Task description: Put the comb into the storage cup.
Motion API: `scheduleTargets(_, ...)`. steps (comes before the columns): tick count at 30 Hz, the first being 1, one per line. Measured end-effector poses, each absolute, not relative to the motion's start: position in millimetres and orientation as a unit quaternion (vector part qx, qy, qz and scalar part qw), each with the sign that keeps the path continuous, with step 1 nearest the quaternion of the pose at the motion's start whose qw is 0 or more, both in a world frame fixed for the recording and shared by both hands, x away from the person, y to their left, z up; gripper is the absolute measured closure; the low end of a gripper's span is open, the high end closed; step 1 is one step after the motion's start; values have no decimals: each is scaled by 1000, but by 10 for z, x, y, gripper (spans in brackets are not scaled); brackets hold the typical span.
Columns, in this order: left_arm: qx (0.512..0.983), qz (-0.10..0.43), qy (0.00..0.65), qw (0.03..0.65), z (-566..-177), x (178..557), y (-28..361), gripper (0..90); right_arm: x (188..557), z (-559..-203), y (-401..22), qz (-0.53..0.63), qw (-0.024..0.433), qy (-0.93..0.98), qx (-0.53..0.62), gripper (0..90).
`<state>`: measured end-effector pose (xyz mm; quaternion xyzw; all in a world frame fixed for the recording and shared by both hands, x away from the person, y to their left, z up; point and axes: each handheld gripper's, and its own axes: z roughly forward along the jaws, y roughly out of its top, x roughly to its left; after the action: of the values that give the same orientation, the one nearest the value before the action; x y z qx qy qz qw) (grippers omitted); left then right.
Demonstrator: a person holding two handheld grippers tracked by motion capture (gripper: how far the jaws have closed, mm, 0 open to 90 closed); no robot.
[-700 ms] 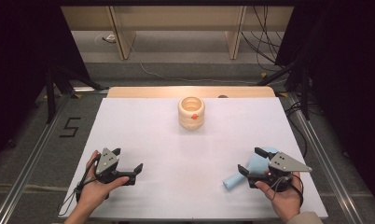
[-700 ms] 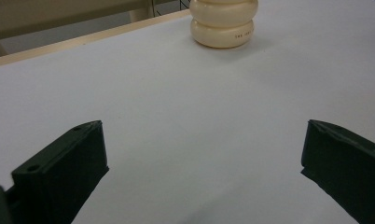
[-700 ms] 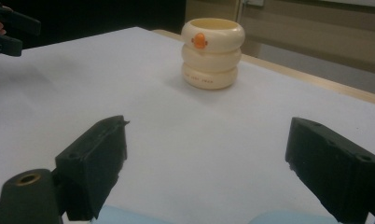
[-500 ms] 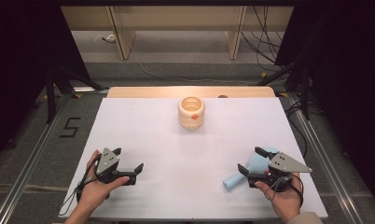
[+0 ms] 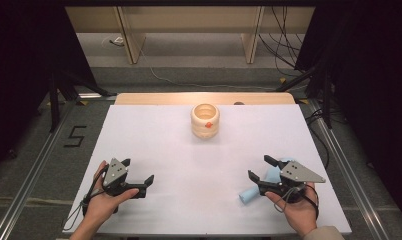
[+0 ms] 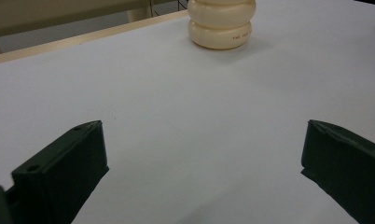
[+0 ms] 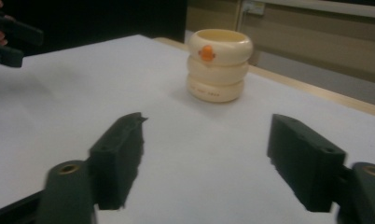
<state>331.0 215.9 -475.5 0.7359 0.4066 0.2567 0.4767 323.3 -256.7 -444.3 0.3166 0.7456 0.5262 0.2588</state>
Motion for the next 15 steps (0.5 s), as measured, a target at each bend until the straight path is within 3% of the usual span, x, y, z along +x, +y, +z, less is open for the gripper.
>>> scheduleTargets(11, 735, 252, 409, 479, -4767, 3319, 2151, 0, 3446, -4442, -2215, 428, 191, 830, 302, 786)
scheduleTargets(15, 735, 251, 409, 479, -4767, 3317, 2148, 0, 3499, -4475, -2136, 377, 152, 857, 316, 870)
